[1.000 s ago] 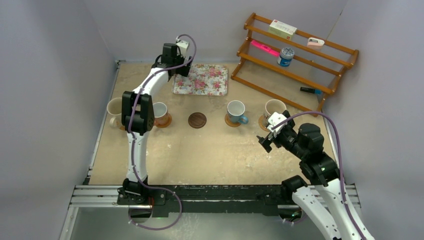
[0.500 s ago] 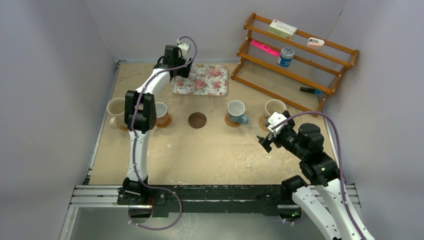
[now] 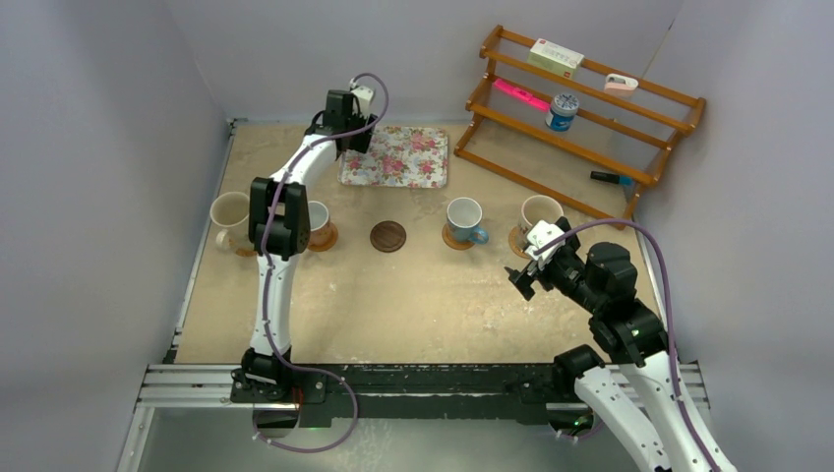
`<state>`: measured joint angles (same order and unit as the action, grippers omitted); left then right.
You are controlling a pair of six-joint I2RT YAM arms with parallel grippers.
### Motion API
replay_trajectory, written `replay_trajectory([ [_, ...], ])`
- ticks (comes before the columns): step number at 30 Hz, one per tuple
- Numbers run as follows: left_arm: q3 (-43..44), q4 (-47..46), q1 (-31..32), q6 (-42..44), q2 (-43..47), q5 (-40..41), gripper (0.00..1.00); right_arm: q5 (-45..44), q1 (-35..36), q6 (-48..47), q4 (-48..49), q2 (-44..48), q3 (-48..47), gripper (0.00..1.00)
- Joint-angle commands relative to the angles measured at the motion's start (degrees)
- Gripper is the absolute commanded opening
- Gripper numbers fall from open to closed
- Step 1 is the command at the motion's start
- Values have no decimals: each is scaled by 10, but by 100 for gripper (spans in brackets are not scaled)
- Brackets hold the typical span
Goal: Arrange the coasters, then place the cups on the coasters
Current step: Pick up the cup from the tray.
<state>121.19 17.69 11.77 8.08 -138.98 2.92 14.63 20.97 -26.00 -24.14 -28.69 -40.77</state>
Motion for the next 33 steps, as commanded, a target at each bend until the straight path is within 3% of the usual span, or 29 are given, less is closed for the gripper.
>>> replay_trajectory([
  [1, 25, -7, -1, 0, 0, 10, 61, 10, 0, -4, 2, 4, 3, 99],
  [6, 24, -5, -4, -4, -1, -5, 44, 10, 0, -5, 2, 6, 3, 99],
  [14, 32, 9, -11, -17, -8, -52, 35, 11, 0, -5, 1, 6, 3, 99],
  [25, 44, 17, -16, -31, -19, -77, 31, 11, 0, -6, 1, 5, 3, 99],
  [29, 47, 19, -17, -30, -22, -79, 24, 11, 0, -6, 1, 5, 3, 99],
  [33, 46, 18, -19, -30, -21, -86, 10, 11, 1, -7, 1, 5, 3, 99],
])
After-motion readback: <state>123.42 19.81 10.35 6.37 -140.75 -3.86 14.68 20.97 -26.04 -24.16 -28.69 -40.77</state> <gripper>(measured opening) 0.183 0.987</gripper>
